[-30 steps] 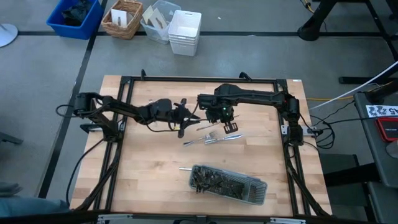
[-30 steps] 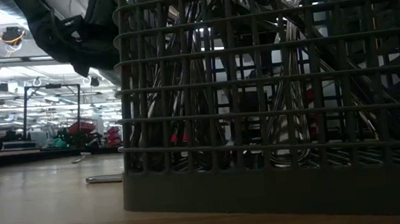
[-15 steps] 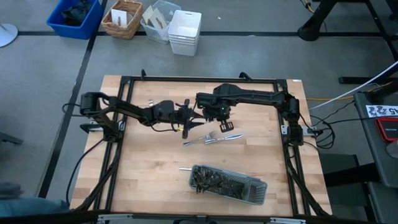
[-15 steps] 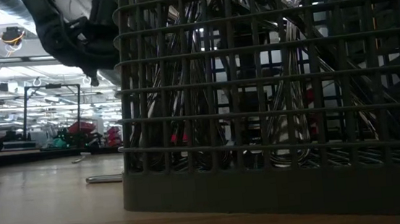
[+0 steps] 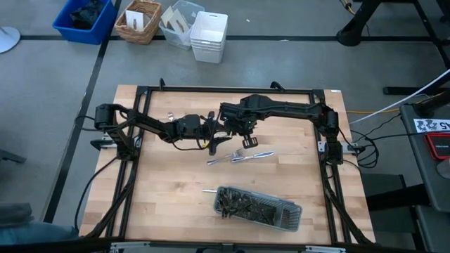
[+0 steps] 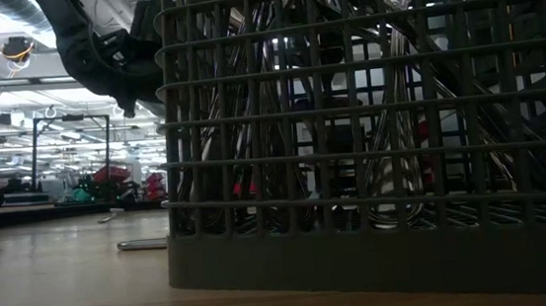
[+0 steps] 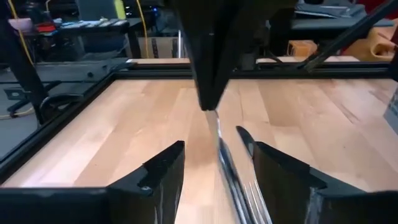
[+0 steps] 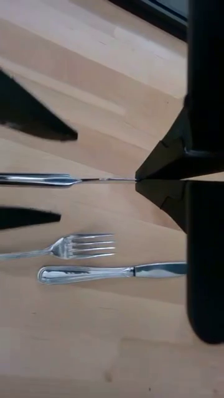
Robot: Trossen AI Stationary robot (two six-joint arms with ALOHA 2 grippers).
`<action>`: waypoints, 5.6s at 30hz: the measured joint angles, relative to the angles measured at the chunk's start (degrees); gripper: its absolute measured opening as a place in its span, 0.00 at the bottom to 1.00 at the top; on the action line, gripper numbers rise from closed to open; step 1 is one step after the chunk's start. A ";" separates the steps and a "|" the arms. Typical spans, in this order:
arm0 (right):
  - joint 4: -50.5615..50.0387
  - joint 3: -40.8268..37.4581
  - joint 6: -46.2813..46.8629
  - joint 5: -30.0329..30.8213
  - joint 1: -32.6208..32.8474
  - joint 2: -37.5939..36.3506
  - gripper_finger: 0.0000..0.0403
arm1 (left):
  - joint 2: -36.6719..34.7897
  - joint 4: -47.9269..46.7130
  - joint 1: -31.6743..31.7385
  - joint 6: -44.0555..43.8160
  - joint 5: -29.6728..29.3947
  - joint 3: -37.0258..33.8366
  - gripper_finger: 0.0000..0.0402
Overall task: Sort silverware
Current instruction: Put the knife into the gray silverware rack
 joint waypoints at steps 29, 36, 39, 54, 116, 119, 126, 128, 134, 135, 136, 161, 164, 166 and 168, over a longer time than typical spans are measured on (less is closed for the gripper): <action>0.40 0.00 -0.01 0.07 0.00 0.00 0.01 | 0.00 -4.42 -0.04 4.36 0.04 -0.07 0.16; 2.19 0.02 0.65 0.98 0.07 -0.02 0.12 | 0.00 -4.34 -0.02 4.38 -0.11 -0.07 0.16; 2.81 0.02 0.70 1.03 0.04 -0.02 0.18 | 0.00 -4.29 -0.02 4.33 -0.08 -0.07 0.16; -6.89 0.02 5.44 4.54 0.00 -6.62 0.18 | 0.00 -4.03 -0.02 1.20 -0.04 -0.07 0.16; 44.41 -61.56 21.46 2.19 0.00 -57.68 0.18 | -0.02 12.52 -3.15 -0.87 0.00 -0.04 0.16; 52.71 -67.32 19.88 2.29 0.00 -60.67 0.18 | -0.02 12.55 -3.15 -1.33 0.00 -0.07 0.16; 77.11 -82.80 23.28 1.95 0.00 -65.54 0.18 | -0.02 12.54 -3.15 -1.26 0.00 -0.04 0.16; 84.77 -85.03 23.93 1.92 0.00 -66.03 0.18 | -0.02 12.54 -3.13 -1.26 0.00 -0.06 0.16; 93.40 -85.94 24.04 1.92 0.00 -66.40 0.18 | -0.02 15.61 -3.13 -1.22 0.00 -0.04 0.16; 93.14 -85.94 24.04 1.92 0.00 -66.40 0.18 | -0.02 16.49 -3.13 -1.22 0.00 -0.04 0.16; 92.62 -85.94 24.06 1.92 0.00 -66.40 0.18 | -0.02 17.42 -3.10 -1.22 0.00 -0.04 0.16; 102.97 -85.94 24.59 0.10 0.00 -65.08 0.46 | -0.02 18.86 -3.23 -0.13 0.02 -0.02 0.16; 108.12 -85.94 24.98 -3.19 0.02 -62.97 0.46 | -0.02 20.10 -3.30 -0.13 0.07 -0.02 0.16; 110.94 -85.94 24.97 -4.59 0.02 -61.33 0.45 | -0.02 21.23 -3.30 -0.07 0.91 -0.01 0.16; 113.25 -85.93 24.97 -4.56 0.02 -59.70 0.44 | -0.02 22.28 -3.34 0.29 1.30 0.00 0.16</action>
